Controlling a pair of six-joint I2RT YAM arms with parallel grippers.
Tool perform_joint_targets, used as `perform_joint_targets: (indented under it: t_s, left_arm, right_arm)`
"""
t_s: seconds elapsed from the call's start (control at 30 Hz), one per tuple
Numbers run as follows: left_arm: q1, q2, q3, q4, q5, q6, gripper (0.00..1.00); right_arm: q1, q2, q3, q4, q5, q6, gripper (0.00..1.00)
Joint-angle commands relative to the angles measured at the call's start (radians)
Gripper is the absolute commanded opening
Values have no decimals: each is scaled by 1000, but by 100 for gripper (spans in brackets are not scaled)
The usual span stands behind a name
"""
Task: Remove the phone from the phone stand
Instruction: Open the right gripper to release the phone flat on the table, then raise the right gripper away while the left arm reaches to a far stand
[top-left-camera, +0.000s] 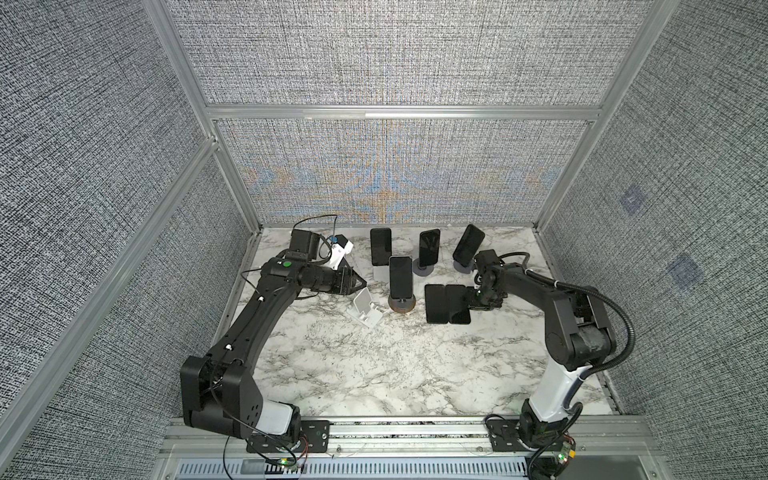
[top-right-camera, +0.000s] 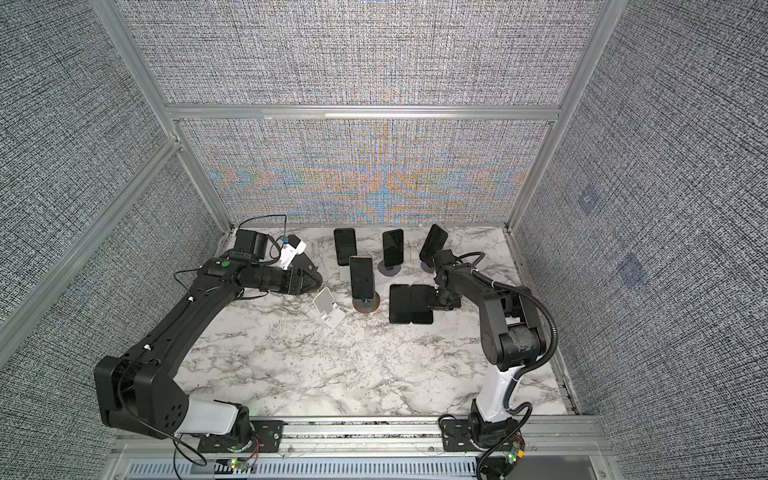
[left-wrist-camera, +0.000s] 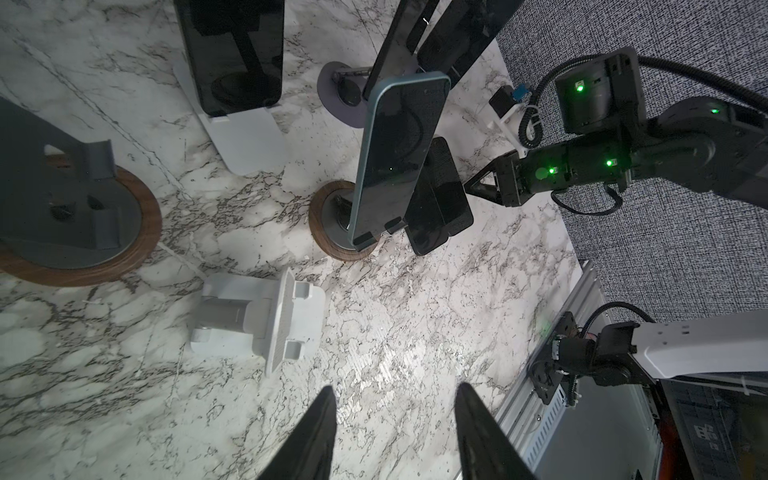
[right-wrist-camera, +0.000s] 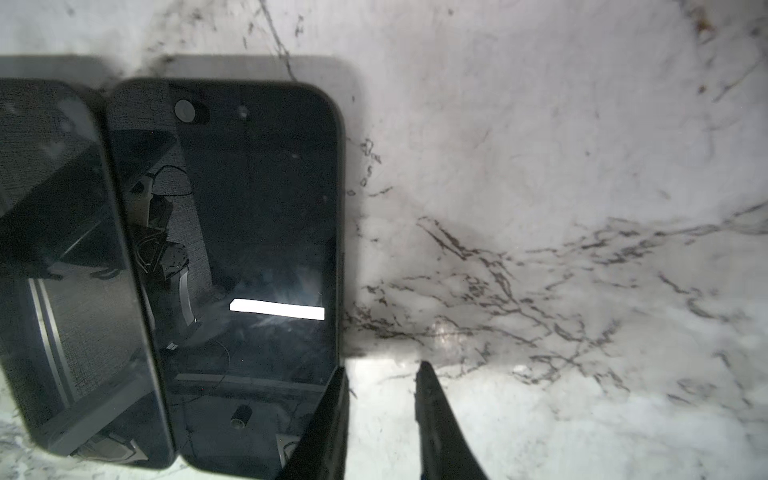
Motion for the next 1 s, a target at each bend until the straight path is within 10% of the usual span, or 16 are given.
perform_joint_targets:
  t_s: [0.0, 0.3, 0.53, 0.97]
  left_arm:
    - [2, 0, 12, -11, -13, 14, 50]
    - [-14, -31, 7, 10, -122, 28, 57]
    - [-37, -8, 80, 123, -172, -13, 72]
    - [13, 493, 592, 179, 31, 241, 84]
  right_arm:
    - [0, -31, 5, -27, 42, -11, 34]
    - [-3, -223, -76, -34, -33, 0, 63]
    - [8, -389, -138, -60, -172, -33, 66]
    - [51, -620, -156, -228, -390, -104, 71]
